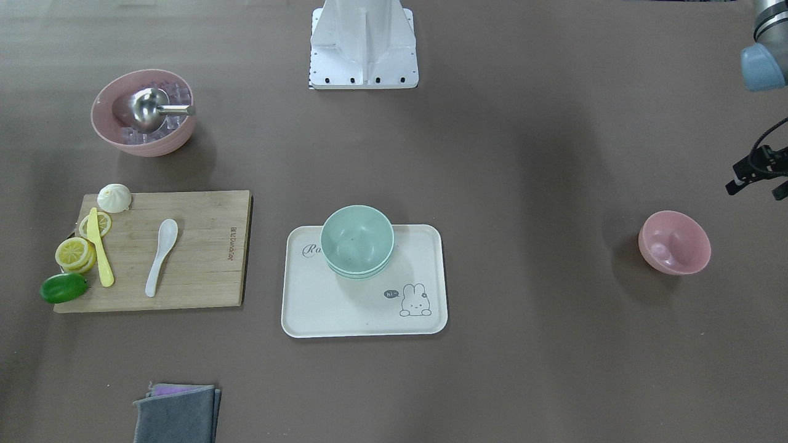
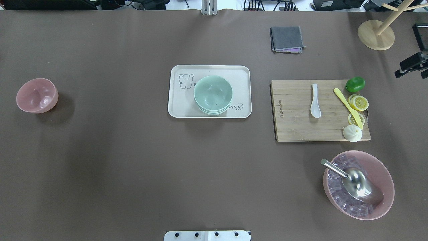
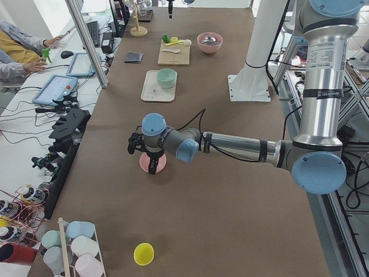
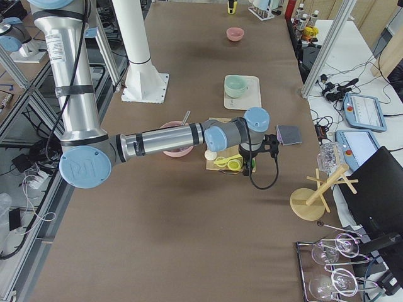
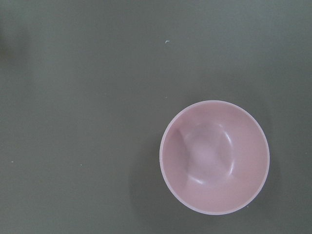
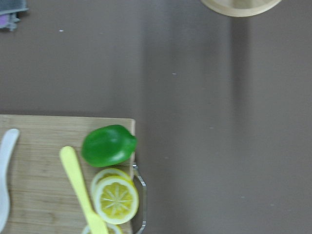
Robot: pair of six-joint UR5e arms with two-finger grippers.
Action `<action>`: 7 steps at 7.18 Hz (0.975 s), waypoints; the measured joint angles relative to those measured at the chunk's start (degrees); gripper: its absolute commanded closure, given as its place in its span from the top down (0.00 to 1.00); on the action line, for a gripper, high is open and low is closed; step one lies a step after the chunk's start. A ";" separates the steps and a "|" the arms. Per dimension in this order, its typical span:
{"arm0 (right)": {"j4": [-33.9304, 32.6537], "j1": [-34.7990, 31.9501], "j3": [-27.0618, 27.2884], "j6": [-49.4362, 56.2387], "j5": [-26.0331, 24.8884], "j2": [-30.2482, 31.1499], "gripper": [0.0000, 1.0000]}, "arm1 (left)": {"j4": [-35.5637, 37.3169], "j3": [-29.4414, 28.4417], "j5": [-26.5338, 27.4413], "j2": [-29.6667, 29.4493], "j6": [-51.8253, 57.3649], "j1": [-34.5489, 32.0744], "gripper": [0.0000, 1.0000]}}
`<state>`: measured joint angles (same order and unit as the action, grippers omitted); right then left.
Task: Stack pink bowl on green and place spoon
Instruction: 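Reach left gripper to pink bowl while right gripper grasps white spoon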
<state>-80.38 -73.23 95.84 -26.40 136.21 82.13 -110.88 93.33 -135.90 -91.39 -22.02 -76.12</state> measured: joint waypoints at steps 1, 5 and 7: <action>3.64 4.41 1.27 -5.76 -2.22 -0.31 1.00 | -0.09 -2.85 0.01 -2.29 0.05 0.13 0.97; 8.60 20.40 1.03 -22.78 -14.74 -3.71 1.00 | -1.32 -13.69 0.10 -9.52 0.12 2.16 0.97; 8.65 23.35 -0.99 -25.35 -15.91 -4.73 1.00 | -1.33 -15.54 0.10 -11.09 0.06 3.24 0.97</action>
<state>-71.72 -49.88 94.84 -51.75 120.30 77.40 -112.21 77.79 -135.79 -102.48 -21.96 -72.88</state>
